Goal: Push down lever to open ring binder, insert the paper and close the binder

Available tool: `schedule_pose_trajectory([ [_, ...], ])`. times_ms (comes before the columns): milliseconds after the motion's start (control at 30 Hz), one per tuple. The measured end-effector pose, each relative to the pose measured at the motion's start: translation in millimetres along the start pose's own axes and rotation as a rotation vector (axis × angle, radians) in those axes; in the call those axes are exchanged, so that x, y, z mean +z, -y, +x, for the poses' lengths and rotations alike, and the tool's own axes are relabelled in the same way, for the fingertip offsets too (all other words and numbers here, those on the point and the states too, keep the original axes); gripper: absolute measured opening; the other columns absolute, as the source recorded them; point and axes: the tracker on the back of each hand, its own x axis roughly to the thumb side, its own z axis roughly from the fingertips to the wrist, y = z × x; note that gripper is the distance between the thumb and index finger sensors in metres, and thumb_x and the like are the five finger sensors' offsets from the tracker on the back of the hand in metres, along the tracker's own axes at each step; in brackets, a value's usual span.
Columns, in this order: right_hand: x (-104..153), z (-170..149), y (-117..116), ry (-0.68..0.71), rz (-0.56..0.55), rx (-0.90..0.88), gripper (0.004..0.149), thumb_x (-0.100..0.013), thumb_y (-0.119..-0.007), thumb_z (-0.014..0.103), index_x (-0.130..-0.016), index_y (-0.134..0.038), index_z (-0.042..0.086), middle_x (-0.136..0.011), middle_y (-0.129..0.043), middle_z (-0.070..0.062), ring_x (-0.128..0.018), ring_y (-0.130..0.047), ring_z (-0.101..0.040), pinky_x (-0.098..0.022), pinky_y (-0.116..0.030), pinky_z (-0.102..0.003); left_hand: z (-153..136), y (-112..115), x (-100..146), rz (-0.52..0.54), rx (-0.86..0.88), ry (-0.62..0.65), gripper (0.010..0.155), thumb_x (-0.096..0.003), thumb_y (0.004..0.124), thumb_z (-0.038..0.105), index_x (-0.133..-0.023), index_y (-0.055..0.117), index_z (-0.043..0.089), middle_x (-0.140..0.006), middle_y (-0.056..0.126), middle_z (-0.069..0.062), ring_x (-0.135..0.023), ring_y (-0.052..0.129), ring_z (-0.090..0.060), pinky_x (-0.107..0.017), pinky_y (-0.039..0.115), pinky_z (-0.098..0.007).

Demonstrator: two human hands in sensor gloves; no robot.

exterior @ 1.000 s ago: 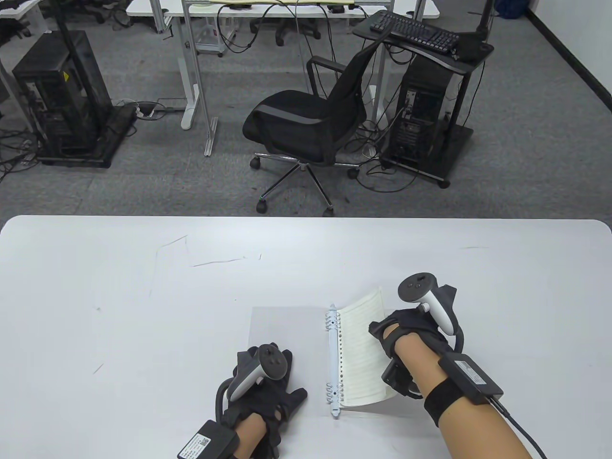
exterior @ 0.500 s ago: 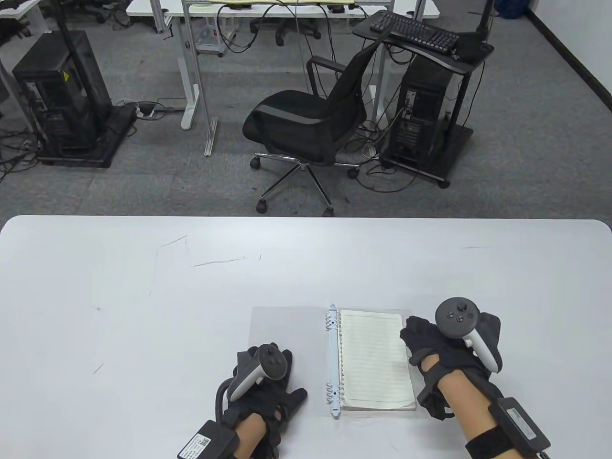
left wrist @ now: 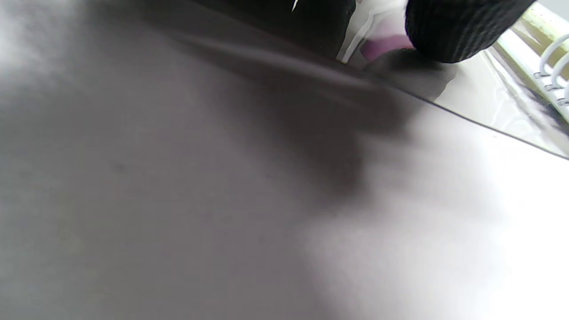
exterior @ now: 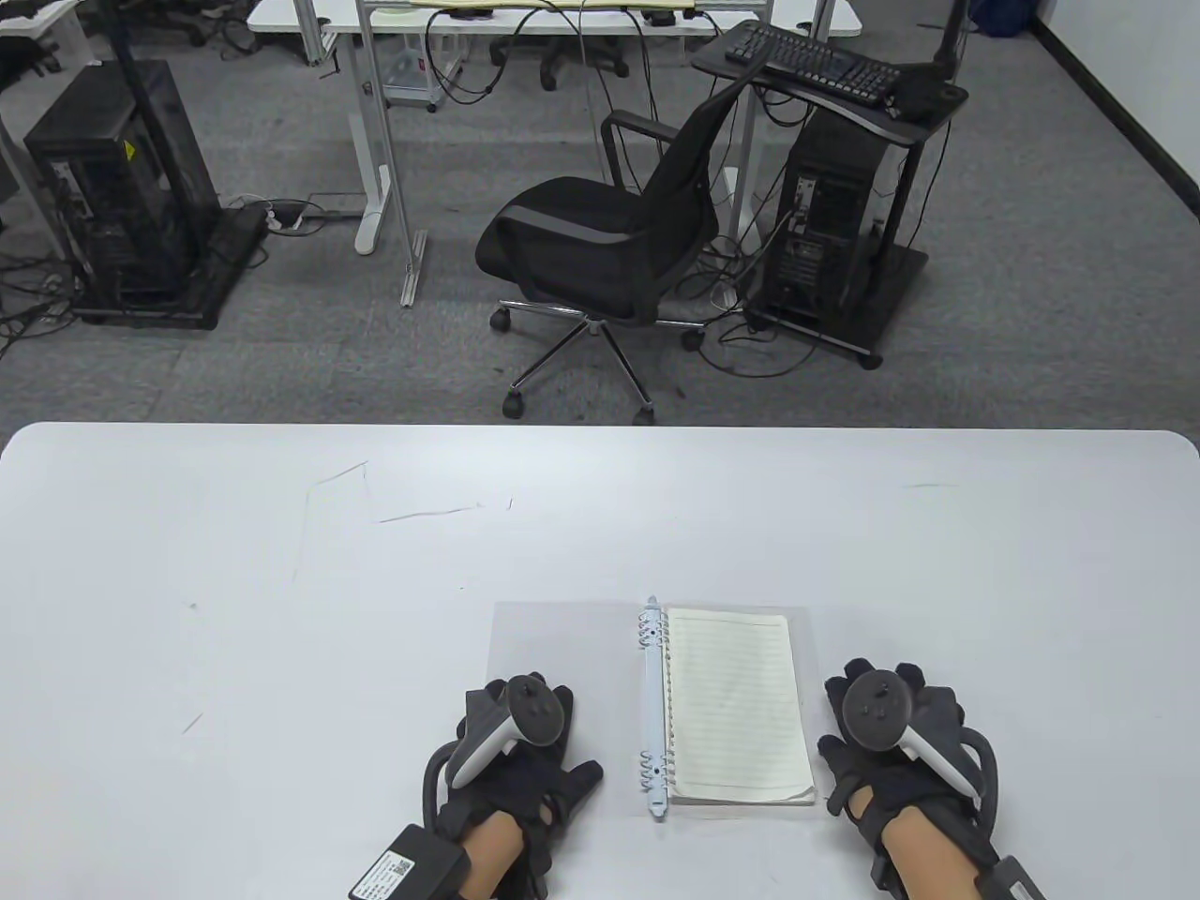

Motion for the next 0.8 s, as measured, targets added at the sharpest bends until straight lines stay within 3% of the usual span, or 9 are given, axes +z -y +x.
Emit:
schedule_pose_trajectory([
  [300, -9.4, -14.8, -3.0, 0.006, 0.089, -0.118, 0.07, -0.053, -0.068, 0.045, -0.112, -0.037, 0.023, -0.121, -0.018, -0.001, -0.102, -0.002, -0.042, -0.061, -0.012, -0.071, -1.6, -3.1, 1.2, 0.017, 0.05, 0.026, 0.081, -0.0457, 0.066, 0.069, -0.104, 0.015, 0.046, -0.112, -0.009, 0.017, -0.1, -0.02, -0.023, -0.068, 0.001, -0.057],
  [433, -11.5, -17.9, -5.0, 0.004, 0.115, -0.153, 0.07, -0.053, -0.068, 0.046, -0.112, -0.037, 0.023, -0.121, -0.02, -0.002, -0.102, -0.004, -0.043, -0.062, -0.013, -0.071, -12.2, -22.0, 11.5, 0.125, 0.216, 0.053, 0.079, -0.0455, 0.069, 0.067, -0.106, 0.023, 0.045, -0.115, -0.003, 0.014, -0.104, -0.012, -0.027, -0.07, 0.006, -0.057],
  [600, -11.7, -19.4, -5.2, 0.001, 0.131, -0.174, 0.07, -0.054, -0.067, 0.046, -0.112, -0.036, 0.023, -0.121, -0.019, -0.002, -0.102, -0.005, -0.043, -0.062, -0.014, -0.071, -46.4, -44.9, 18.3, 0.285, 0.352, -0.072, 0.088, -0.0476, 0.083, 0.054, -0.106, 0.019, 0.039, -0.11, -0.013, 0.012, -0.104, -0.014, -0.03, -0.071, 0.006, -0.059],
  [700, -11.2, -19.7, -5.1, 0.001, 0.145, -0.185, 0.07, -0.054, -0.067, 0.046, -0.112, -0.034, 0.023, -0.121, -0.018, -0.002, -0.102, -0.004, -0.043, -0.063, -0.014, -0.071, -62.4, -48.3, 12.5, 0.296, 0.327, -0.164, 0.094, -0.0442, 0.091, 0.051, -0.108, 0.026, 0.029, -0.108, -0.017, 0.003, -0.103, -0.014, -0.036, -0.072, 0.008, -0.06],
  [800, -10.3, -19.2, -5.1, 0.0, 0.152, -0.191, 0.07, -0.054, -0.067, 0.046, -0.112, -0.033, 0.024, -0.121, -0.016, -0.002, -0.102, -0.004, -0.043, -0.063, -0.015, -0.071, -68.0, -43.8, 4.6, 0.254, 0.389, -0.157, 0.092, -0.0417, 0.095, 0.05, -0.108, 0.035, 0.026, -0.108, -0.016, -0.004, -0.103, -0.012, -0.04, -0.071, 0.009, -0.061],
])
